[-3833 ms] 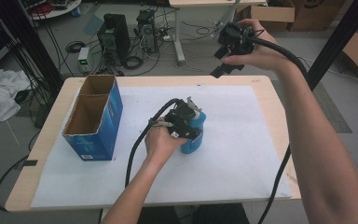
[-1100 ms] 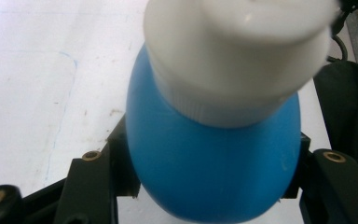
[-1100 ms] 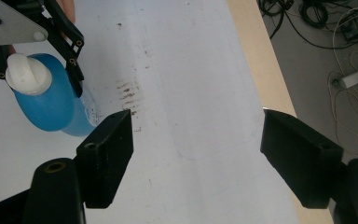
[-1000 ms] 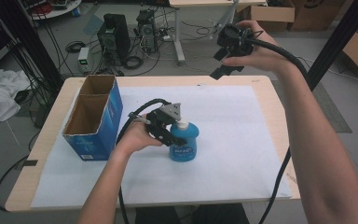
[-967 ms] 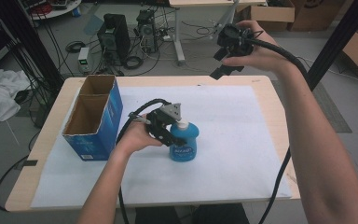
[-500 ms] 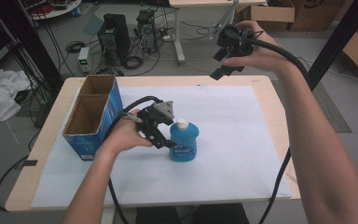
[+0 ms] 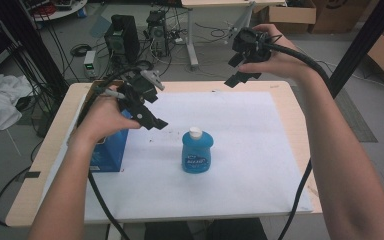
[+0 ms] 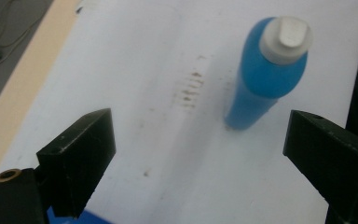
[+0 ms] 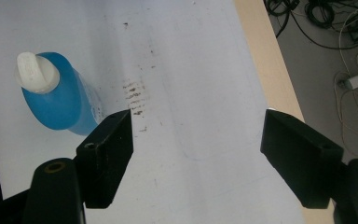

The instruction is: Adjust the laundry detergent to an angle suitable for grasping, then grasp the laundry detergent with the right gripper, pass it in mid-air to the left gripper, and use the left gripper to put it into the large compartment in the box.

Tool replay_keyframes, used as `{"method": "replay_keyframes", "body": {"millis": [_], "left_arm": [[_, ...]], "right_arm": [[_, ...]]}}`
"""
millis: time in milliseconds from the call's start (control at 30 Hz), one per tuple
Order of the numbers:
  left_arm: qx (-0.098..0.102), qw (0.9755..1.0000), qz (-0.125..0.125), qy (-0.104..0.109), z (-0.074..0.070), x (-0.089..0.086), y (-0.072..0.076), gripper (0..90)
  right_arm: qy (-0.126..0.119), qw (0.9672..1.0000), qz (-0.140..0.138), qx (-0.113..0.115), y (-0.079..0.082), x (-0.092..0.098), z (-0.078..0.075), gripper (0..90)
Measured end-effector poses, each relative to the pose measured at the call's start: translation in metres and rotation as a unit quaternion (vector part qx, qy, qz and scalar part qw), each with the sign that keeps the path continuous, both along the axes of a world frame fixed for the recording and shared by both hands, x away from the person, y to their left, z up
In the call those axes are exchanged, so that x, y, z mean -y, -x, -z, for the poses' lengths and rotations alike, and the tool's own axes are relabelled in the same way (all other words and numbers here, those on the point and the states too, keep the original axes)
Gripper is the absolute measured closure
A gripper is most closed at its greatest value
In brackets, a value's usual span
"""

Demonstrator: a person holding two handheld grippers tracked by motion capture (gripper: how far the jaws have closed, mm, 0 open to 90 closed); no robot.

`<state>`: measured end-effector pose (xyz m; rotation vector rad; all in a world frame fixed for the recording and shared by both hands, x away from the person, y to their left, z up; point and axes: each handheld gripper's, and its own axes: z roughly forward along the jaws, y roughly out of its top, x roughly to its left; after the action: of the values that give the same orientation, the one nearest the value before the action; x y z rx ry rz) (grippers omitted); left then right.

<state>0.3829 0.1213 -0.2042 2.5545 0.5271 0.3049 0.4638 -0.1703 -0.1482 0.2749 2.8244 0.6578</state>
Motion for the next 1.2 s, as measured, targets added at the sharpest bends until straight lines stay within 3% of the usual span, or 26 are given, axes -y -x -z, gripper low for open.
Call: {"method": "replay_keyframes", "body": {"millis": [200, 367, 733, 833, 1200], "left_arm": [[0.005, 0.9988, -0.046, -0.016, -0.025, -0.007, -0.011, 7.8], [0.008, 0.9973, -0.070, -0.018, -0.039, -0.011, -0.017, 7.3], [0.013, 0.9924, -0.119, -0.031, -0.059, -0.014, -0.024, 7.4], [0.012, 0.9912, -0.126, -0.038, -0.061, -0.013, -0.025, 7.4], [0.005, 0.9911, -0.127, -0.040, -0.063, -0.013, -0.021, 7.7]], "right_arm": [[0.000, 1.0000, 0.002, -0.004, 0.001, -0.001, 0.001, 24.8], [0.002, 1.0000, 0.005, -0.003, 0.002, 0.002, 0.001, 24.8], [-0.001, 1.0000, 0.008, -0.003, 0.004, 0.006, 0.000, 24.5], [-0.002, 1.0000, 0.009, -0.002, 0.007, 0.006, -0.002, 24.3], [-0.008, 0.9999, 0.009, 0.000, 0.011, 0.010, -0.003, 23.8]]}}
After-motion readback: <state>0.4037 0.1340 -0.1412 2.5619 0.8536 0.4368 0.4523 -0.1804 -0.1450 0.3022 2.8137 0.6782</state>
